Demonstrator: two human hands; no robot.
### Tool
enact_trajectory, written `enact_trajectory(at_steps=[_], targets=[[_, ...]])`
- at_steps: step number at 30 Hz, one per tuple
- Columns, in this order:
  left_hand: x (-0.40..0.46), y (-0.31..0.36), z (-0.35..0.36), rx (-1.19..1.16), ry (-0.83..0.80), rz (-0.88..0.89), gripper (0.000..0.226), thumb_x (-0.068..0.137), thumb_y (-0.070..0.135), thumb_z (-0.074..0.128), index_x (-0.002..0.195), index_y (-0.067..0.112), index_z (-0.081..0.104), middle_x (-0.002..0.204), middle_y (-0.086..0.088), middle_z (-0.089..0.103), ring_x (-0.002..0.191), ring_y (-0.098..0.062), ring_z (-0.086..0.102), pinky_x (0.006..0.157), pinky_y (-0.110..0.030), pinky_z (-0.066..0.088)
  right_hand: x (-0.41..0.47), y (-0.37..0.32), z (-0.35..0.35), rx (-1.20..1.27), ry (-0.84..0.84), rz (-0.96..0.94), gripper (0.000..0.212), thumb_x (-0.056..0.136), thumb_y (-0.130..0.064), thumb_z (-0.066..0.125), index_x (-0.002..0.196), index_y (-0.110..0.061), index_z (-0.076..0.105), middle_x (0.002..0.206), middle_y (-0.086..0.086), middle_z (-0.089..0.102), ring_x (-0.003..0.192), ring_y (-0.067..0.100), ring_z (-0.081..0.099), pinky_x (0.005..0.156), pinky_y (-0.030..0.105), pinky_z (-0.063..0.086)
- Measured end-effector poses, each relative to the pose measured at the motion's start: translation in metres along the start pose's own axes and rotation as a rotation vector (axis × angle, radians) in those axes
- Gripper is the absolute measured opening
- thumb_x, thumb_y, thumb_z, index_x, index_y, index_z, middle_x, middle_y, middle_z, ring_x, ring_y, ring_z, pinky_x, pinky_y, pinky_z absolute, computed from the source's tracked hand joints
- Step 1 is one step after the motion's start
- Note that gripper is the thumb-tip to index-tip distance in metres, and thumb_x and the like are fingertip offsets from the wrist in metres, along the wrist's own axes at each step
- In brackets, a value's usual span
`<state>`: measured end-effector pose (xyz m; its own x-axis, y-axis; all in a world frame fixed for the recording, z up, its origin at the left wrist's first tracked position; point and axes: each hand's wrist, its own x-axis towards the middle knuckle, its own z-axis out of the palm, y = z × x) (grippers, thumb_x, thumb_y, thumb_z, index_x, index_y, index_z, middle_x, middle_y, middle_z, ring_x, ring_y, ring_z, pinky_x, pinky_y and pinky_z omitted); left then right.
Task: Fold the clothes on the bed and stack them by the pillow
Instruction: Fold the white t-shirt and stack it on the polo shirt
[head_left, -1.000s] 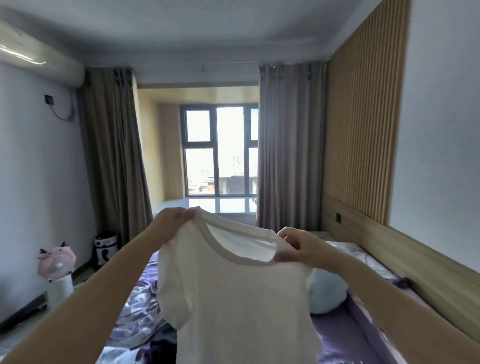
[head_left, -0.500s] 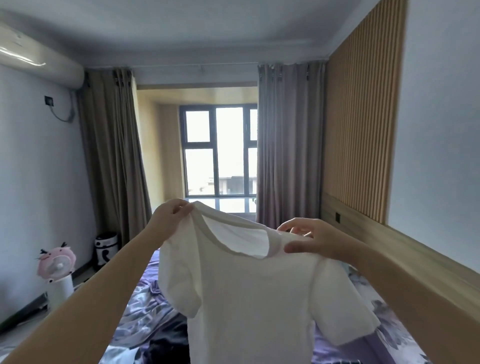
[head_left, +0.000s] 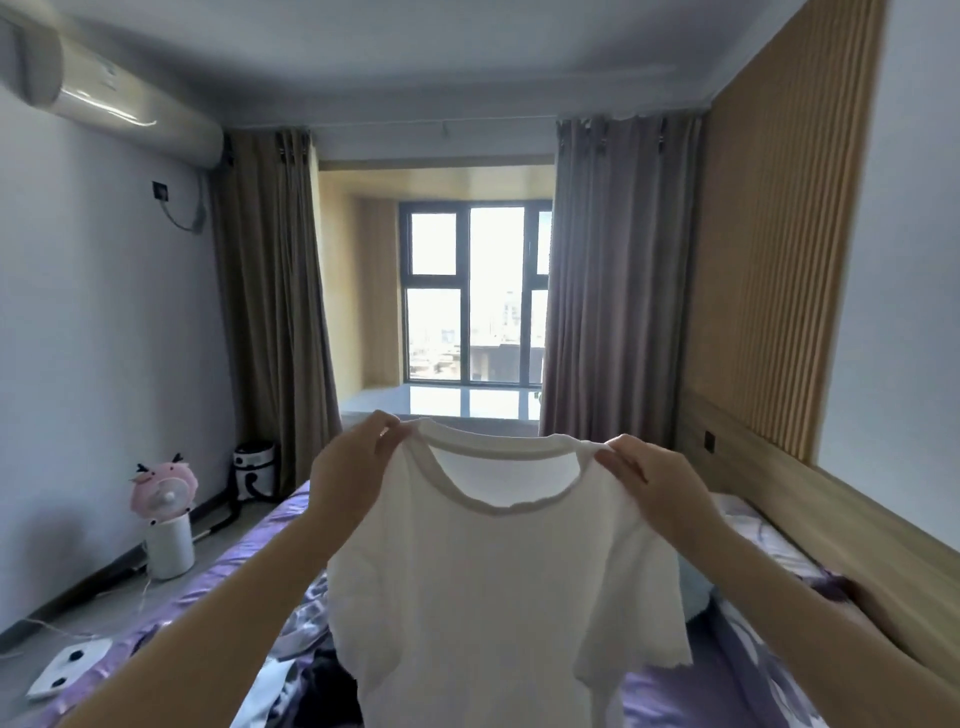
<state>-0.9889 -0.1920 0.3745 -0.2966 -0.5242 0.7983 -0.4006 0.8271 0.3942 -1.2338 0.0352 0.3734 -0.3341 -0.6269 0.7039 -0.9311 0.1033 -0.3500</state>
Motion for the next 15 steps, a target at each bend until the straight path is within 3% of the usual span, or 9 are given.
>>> enact_trajectory(at_steps=[2, 4, 6, 8, 12, 15], targets=[[-0.008, -0.007, -0.003, 0.178, 0.053, 0.187, 0.052, 0.094, 0.060, 0.027, 0.085, 0.017, 0.055, 0.058, 0.002, 0.061, 0.046, -0.022, 0.057, 0.044, -0.028, 0.044, -0.004, 0.001, -0.001, -0.160, -0.011, -0.013, 0.038, 0.092, -0.050, 0.042, 0.077, -0.016, 0.050, 0.065, -0.003, 0.058, 0.063, 0.021, 0.055, 0.058, 0.033, 0.040], [-0.018, -0.013, -0.011, 0.305, 0.027, 0.317, 0.053, 0.096, 0.061, 0.017, 0.080, 0.018, 0.044, 0.049, 0.002, 0.055, 0.034, -0.023, 0.051, 0.034, -0.025, 0.039, -0.009, 0.001, -0.002, -0.334, 0.026, -0.083, 0.048, 0.092, -0.059, 0.034, 0.070, -0.017, 0.040, 0.053, -0.004, 0.046, 0.051, 0.021, 0.050, 0.048, 0.030, 0.034], [-0.029, -0.020, -0.019, 0.395, -0.008, 0.393, 0.055, 0.098, 0.059, 0.014, 0.078, 0.016, 0.042, 0.046, 0.002, 0.052, 0.029, -0.022, 0.048, 0.031, -0.023, 0.037, -0.017, -0.003, -0.004, -0.481, 0.089, -0.226, 0.056, 0.094, -0.063, 0.019, 0.065, -0.019, 0.036, 0.043, -0.008, 0.026, 0.034, 0.016, 0.040, 0.036, 0.019, 0.016], [-0.040, -0.024, -0.027, 0.443, -0.015, 0.445, 0.064, 0.099, 0.058, 0.011, 0.073, 0.013, 0.047, 0.043, 0.002, 0.050, 0.028, -0.021, 0.047, 0.030, -0.022, 0.035, -0.028, -0.005, -0.005, -0.564, 0.084, -0.307, 0.057, 0.096, -0.061, 0.013, 0.065, -0.019, 0.037, 0.043, -0.009, 0.019, 0.027, 0.011, 0.030, 0.038, 0.012, 0.005], [-0.059, -0.019, -0.051, 0.388, -0.001, 0.515, 0.059, 0.099, 0.056, 0.014, 0.073, 0.014, 0.045, 0.041, 0.001, 0.047, 0.027, -0.022, 0.045, 0.031, -0.022, 0.032, -0.050, -0.012, -0.005, -0.640, 0.130, -0.440, 0.052, 0.098, -0.053, 0.017, 0.070, -0.015, 0.039, 0.045, -0.009, 0.023, 0.031, 0.008, 0.022, 0.030, 0.017, 0.025], [-0.075, -0.019, -0.074, 0.323, -0.014, 0.540, 0.045, 0.098, 0.054, 0.017, 0.079, 0.019, 0.037, 0.043, -0.001, 0.049, 0.028, -0.025, 0.046, 0.033, -0.021, 0.032, -0.072, -0.032, -0.009, -0.700, 0.156, -0.482, 0.042, 0.095, -0.047, 0.038, 0.071, -0.012, 0.045, 0.044, -0.006, 0.032, 0.028, 0.011, 0.032, 0.026, 0.021, 0.034]])
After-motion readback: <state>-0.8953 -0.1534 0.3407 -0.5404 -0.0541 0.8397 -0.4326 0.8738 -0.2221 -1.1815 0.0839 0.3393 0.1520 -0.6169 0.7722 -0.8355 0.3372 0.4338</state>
